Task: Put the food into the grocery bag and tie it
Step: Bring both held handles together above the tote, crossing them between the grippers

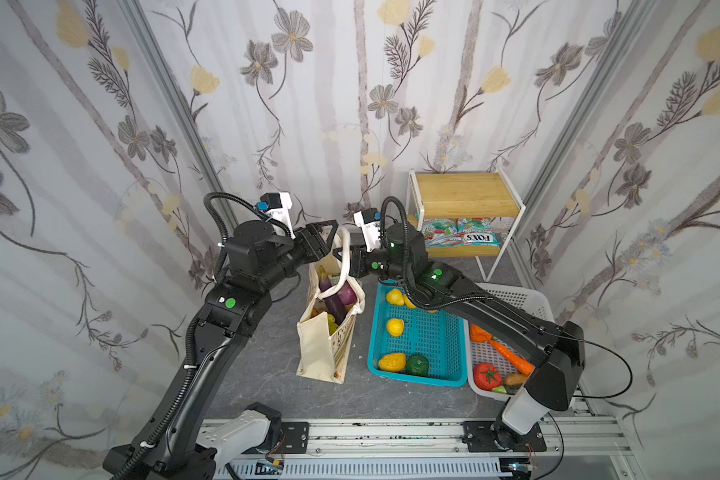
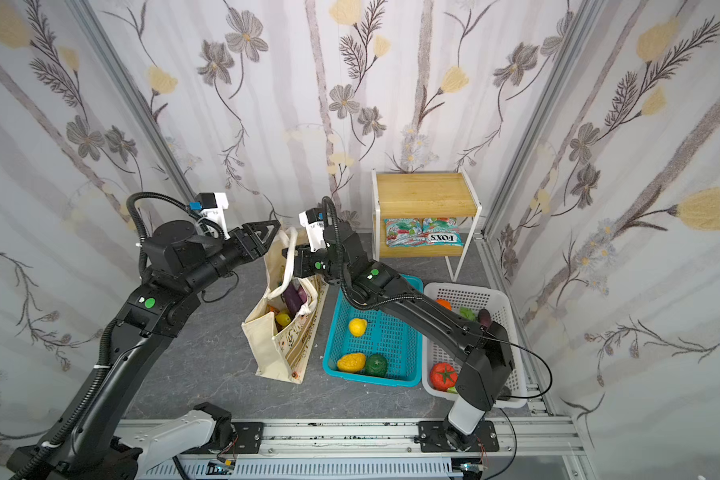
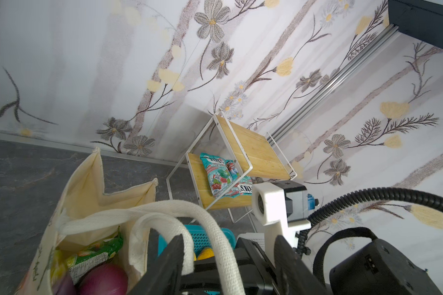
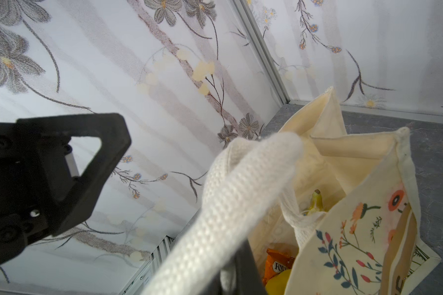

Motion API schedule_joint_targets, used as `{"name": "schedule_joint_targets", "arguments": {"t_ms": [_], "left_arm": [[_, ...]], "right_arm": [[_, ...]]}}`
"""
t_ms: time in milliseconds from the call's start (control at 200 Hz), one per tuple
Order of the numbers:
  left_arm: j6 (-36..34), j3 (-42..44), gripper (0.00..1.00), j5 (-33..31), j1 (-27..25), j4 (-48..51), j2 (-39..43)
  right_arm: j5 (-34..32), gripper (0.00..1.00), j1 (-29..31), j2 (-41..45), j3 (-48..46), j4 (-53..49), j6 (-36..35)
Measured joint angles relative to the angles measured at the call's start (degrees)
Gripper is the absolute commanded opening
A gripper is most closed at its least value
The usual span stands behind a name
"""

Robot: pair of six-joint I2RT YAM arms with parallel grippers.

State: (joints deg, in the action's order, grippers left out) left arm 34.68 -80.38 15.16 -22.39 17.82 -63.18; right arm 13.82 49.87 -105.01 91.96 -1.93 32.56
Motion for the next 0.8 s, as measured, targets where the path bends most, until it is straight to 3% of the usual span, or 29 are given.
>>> {"name": "schedule_joint_targets", "arguments": {"t_ms": [130, 320, 565, 799], "left_arm": [[2.25, 1.79, 0.46, -1.77, 0.76, -0.02, 1.20], [14.45, 6.14, 0.57, -5.01, 0.87, -1.95, 2.97], [27.04, 8.11, 0.58, -3.02, 0.02, -4.11, 0.11], [31.26, 8.17, 0.54, -1.57, -0.42, -4.85, -3.10]], "right_arm": [[-0.04, 0.00, -0.02, 0.79, -0.52, -0.31, -0.04], [0.02, 0.00, -0.02, 1.18, -0.57, -0.87, -1.31], [0.66, 0.00, 0.00, 1.64, -0.57, -1.07, -2.95], [0.83, 0.00, 0.00, 1.64, -0.57, -1.14, -3.67]]}}
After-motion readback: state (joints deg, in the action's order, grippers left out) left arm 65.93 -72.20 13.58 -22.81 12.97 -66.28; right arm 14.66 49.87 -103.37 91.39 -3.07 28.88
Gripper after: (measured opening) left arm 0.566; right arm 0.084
